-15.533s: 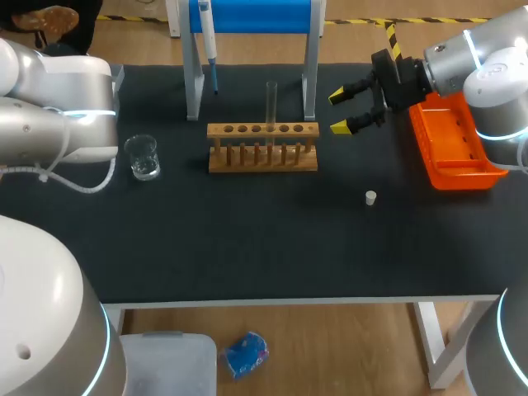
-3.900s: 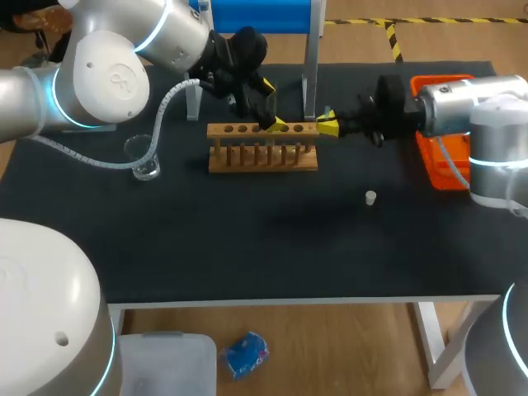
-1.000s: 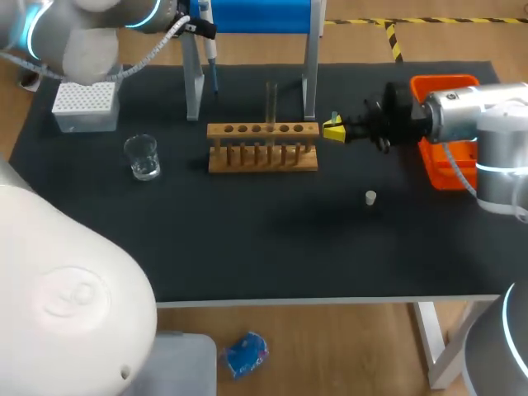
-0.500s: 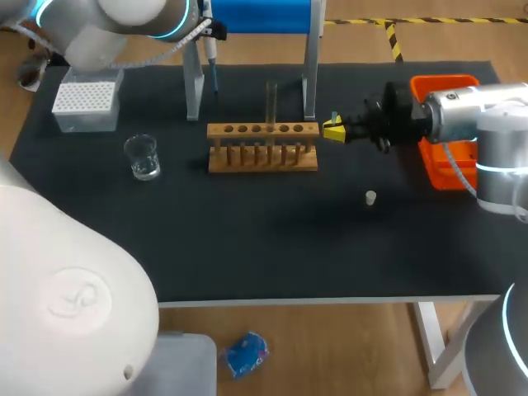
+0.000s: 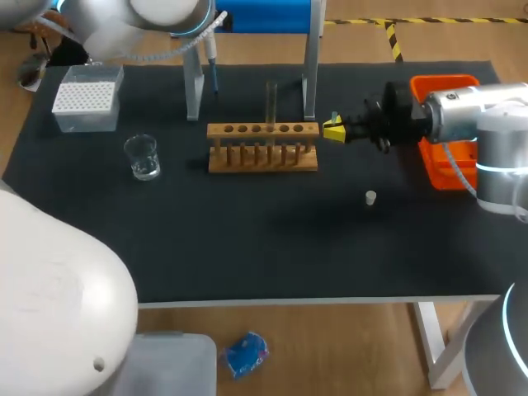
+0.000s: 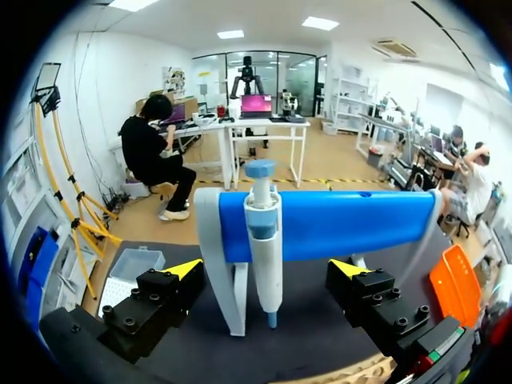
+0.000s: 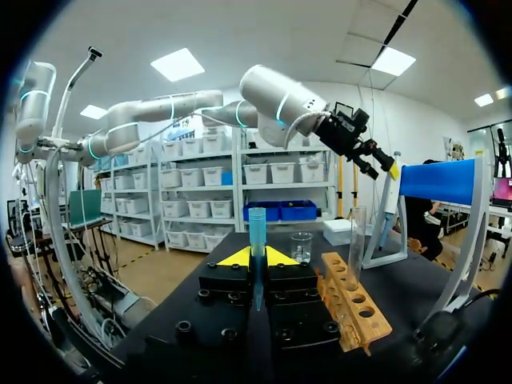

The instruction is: Invert the test tube, pick up the pipette, mount the tip to pipette, aspirate from beaker and dispense into the tube, eject the tip, return the pipette, and cap with the stopper.

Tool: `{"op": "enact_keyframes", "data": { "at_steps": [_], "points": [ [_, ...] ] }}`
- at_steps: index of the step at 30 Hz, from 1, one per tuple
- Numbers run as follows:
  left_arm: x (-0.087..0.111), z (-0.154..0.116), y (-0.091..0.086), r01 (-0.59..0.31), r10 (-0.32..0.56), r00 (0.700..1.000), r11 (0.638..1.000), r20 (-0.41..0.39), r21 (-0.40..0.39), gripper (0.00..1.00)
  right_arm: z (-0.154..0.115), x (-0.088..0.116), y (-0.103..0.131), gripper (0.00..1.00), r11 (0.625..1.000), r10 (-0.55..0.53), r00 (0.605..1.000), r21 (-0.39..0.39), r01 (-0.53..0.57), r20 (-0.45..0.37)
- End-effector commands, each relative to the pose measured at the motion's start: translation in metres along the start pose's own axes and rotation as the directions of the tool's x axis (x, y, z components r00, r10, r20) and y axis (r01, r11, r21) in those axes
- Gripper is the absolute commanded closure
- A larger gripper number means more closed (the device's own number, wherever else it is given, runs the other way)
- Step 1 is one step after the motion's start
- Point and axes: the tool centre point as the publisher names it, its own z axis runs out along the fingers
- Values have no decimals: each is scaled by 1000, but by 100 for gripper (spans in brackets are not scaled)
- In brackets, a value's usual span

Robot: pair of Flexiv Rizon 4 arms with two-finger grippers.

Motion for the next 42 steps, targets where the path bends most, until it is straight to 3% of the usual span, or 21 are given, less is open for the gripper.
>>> {"op": "enact_keyframes", "data": {
  "at_steps": [1,16,42],
  "points": [
    [7,-5,2,13,-14,999,1000,38,6,0,0,1,0,100,1000,-1,1000,1,1,0],
    [18,5,0,79,-80,995,997,63,22,0,0,1,0,100,1000,-1,1000,1,1,0],
    [10,21,-3,103,-109,993,989,54,103,0,0,1,0,100,1000,-1,1000,1,1,0]
  ]
}}
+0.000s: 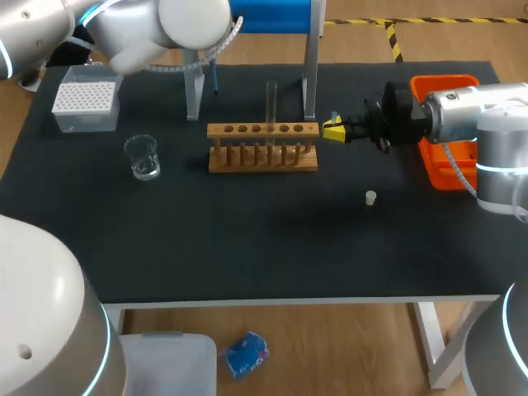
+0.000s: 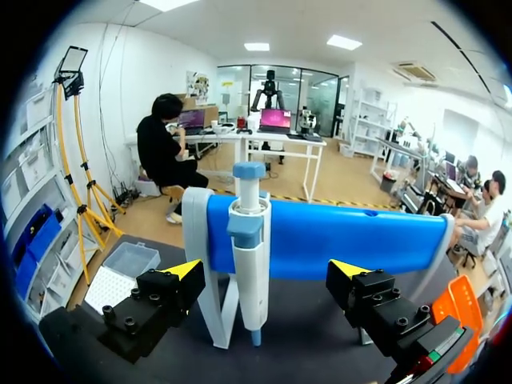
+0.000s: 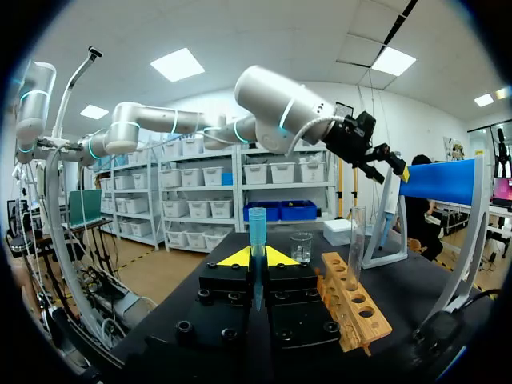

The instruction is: Invert the test tube, pick up the pipette, mount the tip to pipette, aspirate from beaker and dispense into the tube, eject the tip, return the pipette, and cap with the stopper.

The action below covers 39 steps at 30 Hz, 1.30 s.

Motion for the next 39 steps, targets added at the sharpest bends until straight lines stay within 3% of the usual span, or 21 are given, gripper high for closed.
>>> {"op": "enact_keyframes", "data": {
  "at_steps": [1,39],
  "points": [
    [-1,1,1,1,-1,1000,1000,-1,4,0,0,0,0,100,1000,-1,1000,1,1,1],
    [8,14,-11,-57,58,998,997,-17,53,0,0,0,0,100,1000,-1,1000,1,1,1]
  ]
}}
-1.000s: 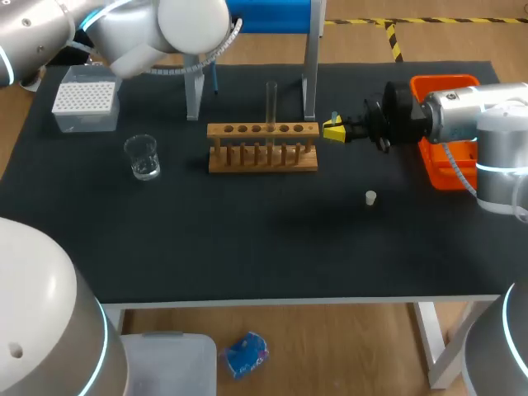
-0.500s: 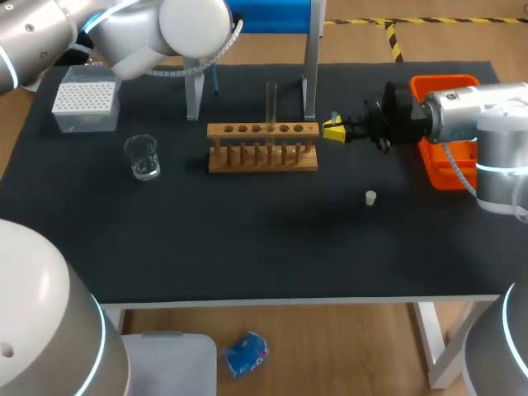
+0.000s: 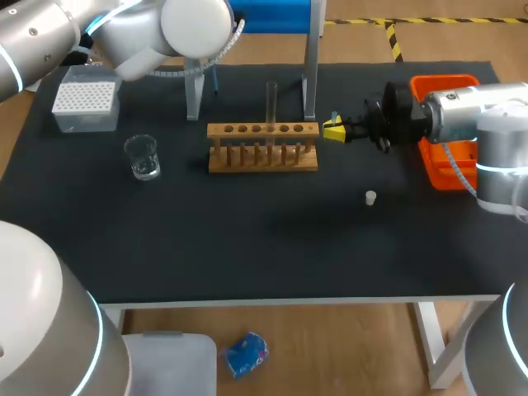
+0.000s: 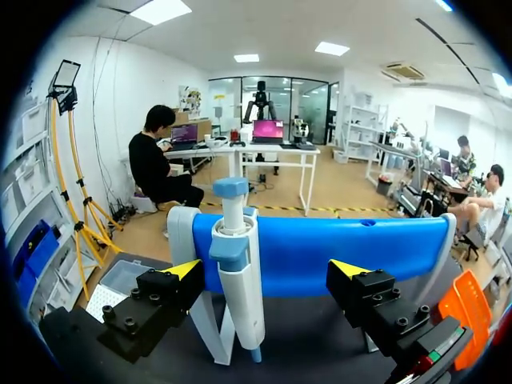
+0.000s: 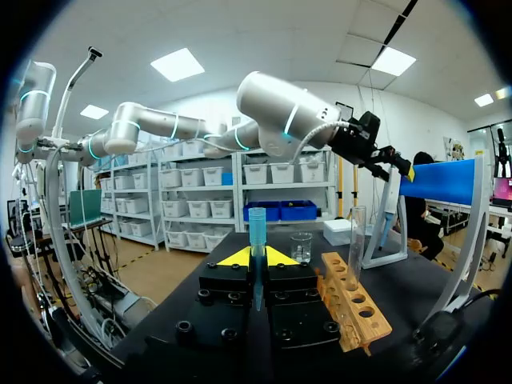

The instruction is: Invert the test tube, pick up the pipette, mount the tip to pipette, aspirate from beaker and dispense into the tube, eject the tip, return the pipette, and cap with the stopper.

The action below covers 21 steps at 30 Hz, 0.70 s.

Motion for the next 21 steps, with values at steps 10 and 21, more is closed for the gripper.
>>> {"op": "enact_keyframes", "data": {
  "at_steps": [10,21],
  "points": [
    [1,4,-1,-1,1,1000,1000,18,-4,9,0,0,0,100,1000,-1,1000,1,1,1],
    [1,5,0,7,-7,999,1000,37,3,0,0,0,0,100,1000,-1,1000,1,1,1]
  ]
}}
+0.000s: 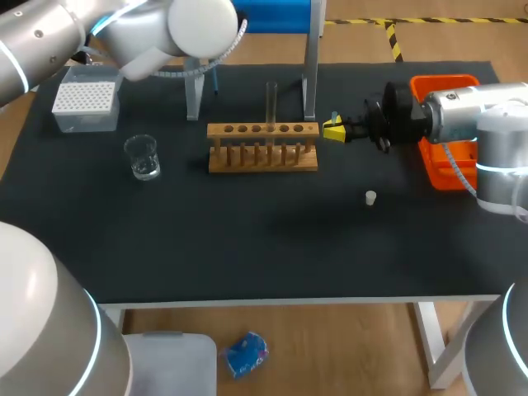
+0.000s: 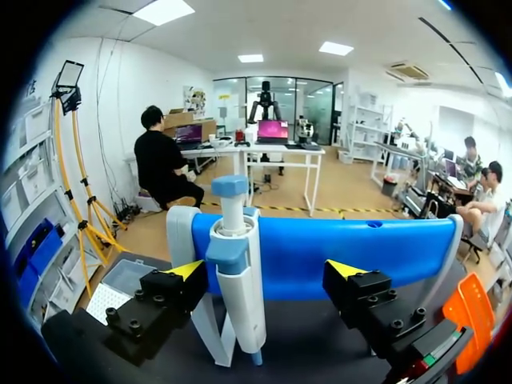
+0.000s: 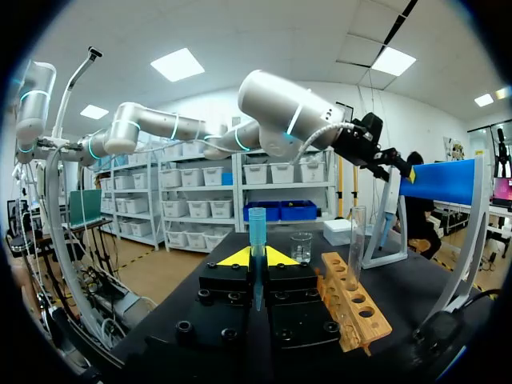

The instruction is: Invert the test tube, pick up the pipette, mount the tip to pipette, aspirate from beaker and dispense into the tube, eject the tip, return the pipette, and cap with the stopper.

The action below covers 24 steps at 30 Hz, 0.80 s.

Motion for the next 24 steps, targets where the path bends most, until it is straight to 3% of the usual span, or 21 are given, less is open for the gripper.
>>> {"op": "enact_keyframes", "data": {
  "at_steps": [1,7,24],
  "points": [
    [2,0,-1,1,-1,1000,1000,8,1,0,0,0,0,100,1000,-1,1000,1,1,1],
    [1,2,-1,1,-1,1000,1000,12,2,4,0,0,0,100,1000,-1,1000,1,1,1],
    [-1,4,5,12,-13,999,999,31,29,0,0,0,0,100,1000,-1,1000,1,1,1]
  ]
}}
